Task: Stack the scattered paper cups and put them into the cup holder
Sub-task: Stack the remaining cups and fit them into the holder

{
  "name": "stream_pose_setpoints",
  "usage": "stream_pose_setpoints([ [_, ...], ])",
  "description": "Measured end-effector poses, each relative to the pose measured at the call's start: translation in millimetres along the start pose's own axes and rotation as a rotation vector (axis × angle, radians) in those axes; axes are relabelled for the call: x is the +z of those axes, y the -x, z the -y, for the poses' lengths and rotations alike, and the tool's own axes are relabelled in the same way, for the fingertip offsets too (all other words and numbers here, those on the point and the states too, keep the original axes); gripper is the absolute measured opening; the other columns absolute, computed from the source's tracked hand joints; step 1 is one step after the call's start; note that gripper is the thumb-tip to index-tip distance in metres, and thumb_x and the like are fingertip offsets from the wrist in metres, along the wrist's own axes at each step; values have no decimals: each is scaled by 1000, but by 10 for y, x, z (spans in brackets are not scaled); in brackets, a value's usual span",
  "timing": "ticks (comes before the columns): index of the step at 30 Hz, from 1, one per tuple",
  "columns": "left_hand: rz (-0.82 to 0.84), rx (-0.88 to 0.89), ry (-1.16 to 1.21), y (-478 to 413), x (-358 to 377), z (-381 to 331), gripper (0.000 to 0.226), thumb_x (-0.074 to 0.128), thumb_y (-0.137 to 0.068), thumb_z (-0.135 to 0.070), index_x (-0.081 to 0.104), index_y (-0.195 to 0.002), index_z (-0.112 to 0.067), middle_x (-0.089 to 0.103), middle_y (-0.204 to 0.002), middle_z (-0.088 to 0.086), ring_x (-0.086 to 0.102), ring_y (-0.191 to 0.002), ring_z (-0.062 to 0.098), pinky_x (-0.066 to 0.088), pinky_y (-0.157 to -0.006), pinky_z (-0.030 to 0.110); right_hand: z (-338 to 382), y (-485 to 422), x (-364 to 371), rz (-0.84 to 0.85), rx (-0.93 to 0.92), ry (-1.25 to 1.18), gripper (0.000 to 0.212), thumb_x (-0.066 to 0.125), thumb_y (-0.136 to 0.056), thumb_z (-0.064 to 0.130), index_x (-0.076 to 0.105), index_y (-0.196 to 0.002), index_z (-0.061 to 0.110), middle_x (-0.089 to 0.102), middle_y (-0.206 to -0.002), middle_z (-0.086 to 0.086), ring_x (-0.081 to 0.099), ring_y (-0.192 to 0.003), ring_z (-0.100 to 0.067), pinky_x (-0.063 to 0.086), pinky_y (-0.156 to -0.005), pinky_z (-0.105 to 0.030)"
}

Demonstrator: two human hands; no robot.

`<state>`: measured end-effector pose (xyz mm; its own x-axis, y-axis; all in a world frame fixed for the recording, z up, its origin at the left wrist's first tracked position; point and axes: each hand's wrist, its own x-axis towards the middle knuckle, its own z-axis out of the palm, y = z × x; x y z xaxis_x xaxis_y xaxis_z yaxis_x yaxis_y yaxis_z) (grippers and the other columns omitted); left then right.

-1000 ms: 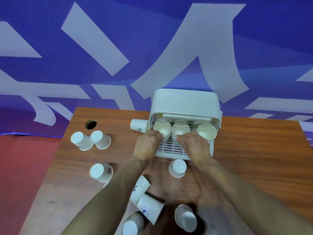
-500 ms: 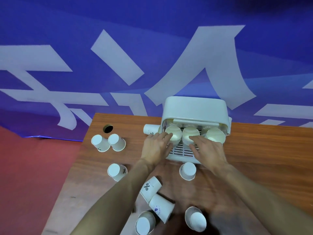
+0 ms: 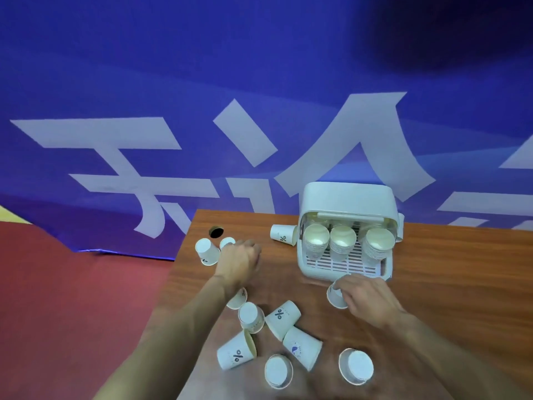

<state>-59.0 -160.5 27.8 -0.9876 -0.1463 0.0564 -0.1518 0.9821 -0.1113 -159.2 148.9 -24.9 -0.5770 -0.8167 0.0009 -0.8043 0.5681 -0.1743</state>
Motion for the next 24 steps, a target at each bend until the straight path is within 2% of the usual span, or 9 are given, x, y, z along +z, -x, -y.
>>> stream_pose_setpoints([
  [2, 38, 13, -37, 109, -15, 181, 14, 59, -85, -27, 62, -72, -20, 60, -70, -1, 59, -62, 25, 32, -48, 28, 138, -12, 53, 71, 10, 7, 32, 46, -95, 27, 63, -121, 36, 64, -121, 20, 60, -113, -7, 46, -81, -29],
  [5, 104, -5, -68, 274, 15, 488, 18, 46, -91, -28, 63, -86, -23, 62, -84, -2, 60, -72, 24, 34, -52, 28, 388, -74, 105, 107, 44, -15, 33, 42, -95, 30, 62, -122, 36, 64, -124, 19, 58, -115, -7, 44, -87, -28],
  [8, 145, -41, -87, 464, 54, 792, 17, 42, -92, -25, 54, -80, -24, 60, -84, -3, 50, -66, 20, 32, -51, 27, 662, -167, 185, 132, 63, -8, 33, 41, -95, 30, 62, -121, 35, 63, -125, 19, 57, -115, -5, 46, -90, -26],
  [11, 216, 12, -101, 635, 169, 1050, 15, 43, -95, -21, 46, -80, -25, 60, -86, -4, 51, -70, 19, 35, -54, 28, 1008, -257, 314, 162, 104, -32, 31, 43, -94, 29, 63, -117, 34, 64, -121, 18, 58, -114, -6, 50, -85, -28],
  [16, 331, 175, -76, 908, 422, 1163, 18, 46, -92, -15, 57, -101, -25, 62, -101, -4, 66, -89, 22, 36, -58, 30, 1536, -317, 545, 210, 174, -31, 32, 43, -93, 33, 61, -120, 35, 64, -120, 17, 60, -109, -8, 47, -80, -28],
  [21, 348, 238, 25, 980, 641, 1049, 26, 50, -90, -25, 59, -114, -23, 64, -109, 0, 63, -97, 27, 46, -69, 33, 1797, -434, 649, 211, 190, -71, 32, 43, -95, 37, 61, -121, 34, 64, -123, 17, 59, -113, -8, 46, -85, -28],
  [24, 376, 213, 22, 927, 747, 1033, 32, 52, -88, -25, 54, -120, -23, 61, -110, 0, 61, -97, 27, 48, -74, 35, 1879, -603, 682, 230, 192, -91, 31, 44, -95, 40, 59, -122, 34, 63, -122, 17, 59, -112, -9, 44, -86, -28],
])
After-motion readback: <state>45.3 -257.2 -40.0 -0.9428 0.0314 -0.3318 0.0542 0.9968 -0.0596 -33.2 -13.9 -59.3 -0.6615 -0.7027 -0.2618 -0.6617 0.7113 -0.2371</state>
